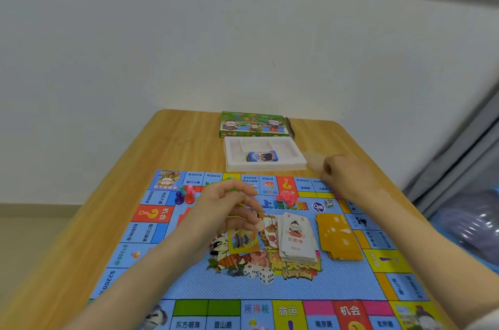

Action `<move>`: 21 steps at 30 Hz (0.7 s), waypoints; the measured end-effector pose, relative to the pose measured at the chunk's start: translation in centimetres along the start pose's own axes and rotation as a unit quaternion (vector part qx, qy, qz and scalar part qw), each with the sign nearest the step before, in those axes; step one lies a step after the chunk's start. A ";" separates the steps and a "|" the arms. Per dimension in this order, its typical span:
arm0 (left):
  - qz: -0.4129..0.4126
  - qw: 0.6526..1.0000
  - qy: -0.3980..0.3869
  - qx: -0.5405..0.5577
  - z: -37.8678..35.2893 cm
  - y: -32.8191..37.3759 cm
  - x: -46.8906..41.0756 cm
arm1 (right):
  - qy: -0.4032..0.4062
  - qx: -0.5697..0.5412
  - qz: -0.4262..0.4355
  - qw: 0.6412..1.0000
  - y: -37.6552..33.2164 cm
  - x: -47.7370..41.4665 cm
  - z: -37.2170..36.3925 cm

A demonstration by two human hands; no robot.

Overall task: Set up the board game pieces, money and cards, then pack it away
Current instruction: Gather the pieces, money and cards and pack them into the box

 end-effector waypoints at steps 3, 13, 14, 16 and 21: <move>-0.005 1.000 0.006 0.002 0.4 0.1 -0.2 | 0.159 -0.190 -0.071 0.966 1.2 1.5 2.9; -0.135 0.989 -0.044 -0.029 -0.8 2.5 0.7 | -0.215 -0.860 -0.106 0.450 -13.2 8.0 2.5; -0.173 0.984 -0.042 -0.032 -0.7 3.0 0.9 | -0.248 -0.856 -0.099 0.443 -14.4 8.5 2.2; -0.224 0.973 -0.036 -0.027 -0.5 3.8 1.3 | -0.289 -0.859 -0.080 0.414 -16.2 9.0 1.8; -0.273 0.962 -0.031 0.003 0.3 4.7 1.7 | -0.324 -0.896 -0.081 0.293 -17.8 9.1 0.7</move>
Point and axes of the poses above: each hand's wrist, its own x-axis away from the middle knuckle, its own z-axis out of the back of the hand, y = z × x, the point moved 8 cm from there along -x, towards the middle knuckle, and after that the axes turned 6 degrees about z, right-handed, at the moved point
